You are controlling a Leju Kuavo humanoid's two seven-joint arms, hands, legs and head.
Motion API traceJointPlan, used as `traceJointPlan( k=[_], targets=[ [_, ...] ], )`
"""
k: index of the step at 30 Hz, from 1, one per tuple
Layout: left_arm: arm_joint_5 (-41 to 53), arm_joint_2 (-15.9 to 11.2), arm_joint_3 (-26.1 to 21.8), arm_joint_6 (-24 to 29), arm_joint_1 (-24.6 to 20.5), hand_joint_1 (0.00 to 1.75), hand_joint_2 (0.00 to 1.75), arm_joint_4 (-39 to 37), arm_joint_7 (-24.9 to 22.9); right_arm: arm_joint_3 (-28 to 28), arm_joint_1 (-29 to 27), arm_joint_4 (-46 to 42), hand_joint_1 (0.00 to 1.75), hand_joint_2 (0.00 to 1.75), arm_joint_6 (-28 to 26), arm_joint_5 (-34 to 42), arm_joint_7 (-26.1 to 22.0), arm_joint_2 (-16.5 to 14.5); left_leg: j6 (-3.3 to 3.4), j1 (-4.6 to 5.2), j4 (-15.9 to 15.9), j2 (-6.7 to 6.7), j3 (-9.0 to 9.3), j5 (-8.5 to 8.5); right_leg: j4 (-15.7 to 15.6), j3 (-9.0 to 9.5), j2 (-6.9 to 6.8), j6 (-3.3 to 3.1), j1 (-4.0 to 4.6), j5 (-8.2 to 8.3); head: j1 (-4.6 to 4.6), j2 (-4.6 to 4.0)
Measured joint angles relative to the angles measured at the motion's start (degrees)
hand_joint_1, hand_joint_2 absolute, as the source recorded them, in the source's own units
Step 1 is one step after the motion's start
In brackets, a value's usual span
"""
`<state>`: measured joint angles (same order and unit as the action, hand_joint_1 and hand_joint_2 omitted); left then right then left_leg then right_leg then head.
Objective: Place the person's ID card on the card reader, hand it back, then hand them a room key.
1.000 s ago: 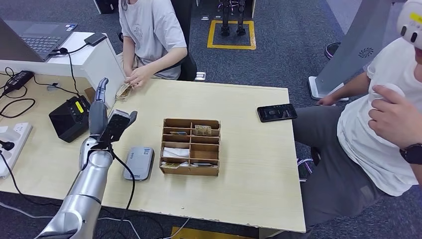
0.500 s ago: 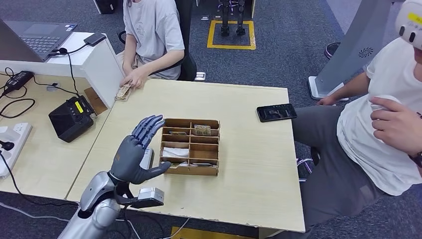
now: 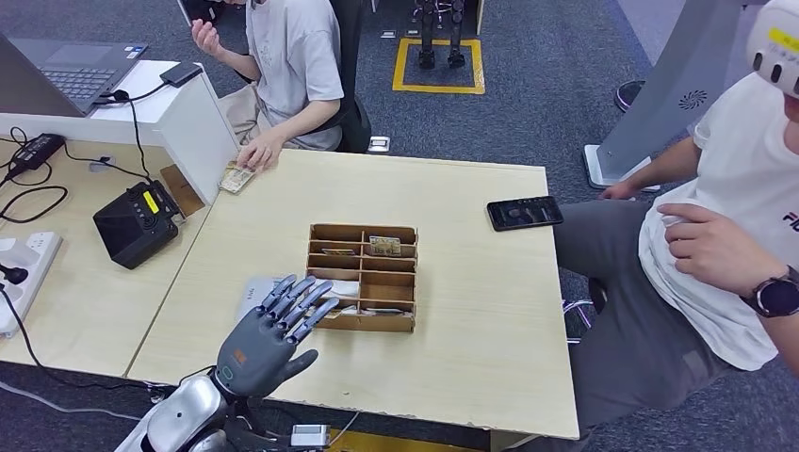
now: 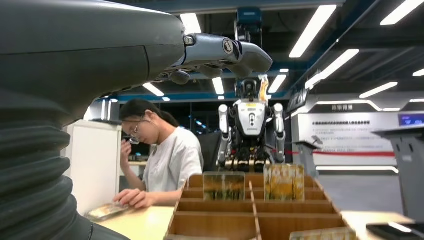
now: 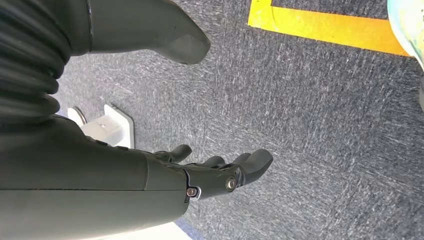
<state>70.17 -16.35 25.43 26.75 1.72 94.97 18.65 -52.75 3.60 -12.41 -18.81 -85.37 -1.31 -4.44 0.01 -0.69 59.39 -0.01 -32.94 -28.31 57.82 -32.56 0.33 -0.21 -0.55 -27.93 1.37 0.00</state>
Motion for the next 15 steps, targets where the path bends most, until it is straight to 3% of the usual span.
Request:
traceJointPlan(
  k=[15],
  targets=[
    [1.0, 1.2, 1.7, 1.2, -3.3, 0.0, 1.75, -8.7, -2.9, 0.0, 0.0, 0.0, 0.0, 1.75, -0.2, -1.1, 0.0, 0.0, 0.0, -0.01, 0.0, -0.01, 0.01, 0.0, 0.0, -0.01, -0.01, 0.0, 0.01, 0.0, 0.0, 0.0]
  ],
)
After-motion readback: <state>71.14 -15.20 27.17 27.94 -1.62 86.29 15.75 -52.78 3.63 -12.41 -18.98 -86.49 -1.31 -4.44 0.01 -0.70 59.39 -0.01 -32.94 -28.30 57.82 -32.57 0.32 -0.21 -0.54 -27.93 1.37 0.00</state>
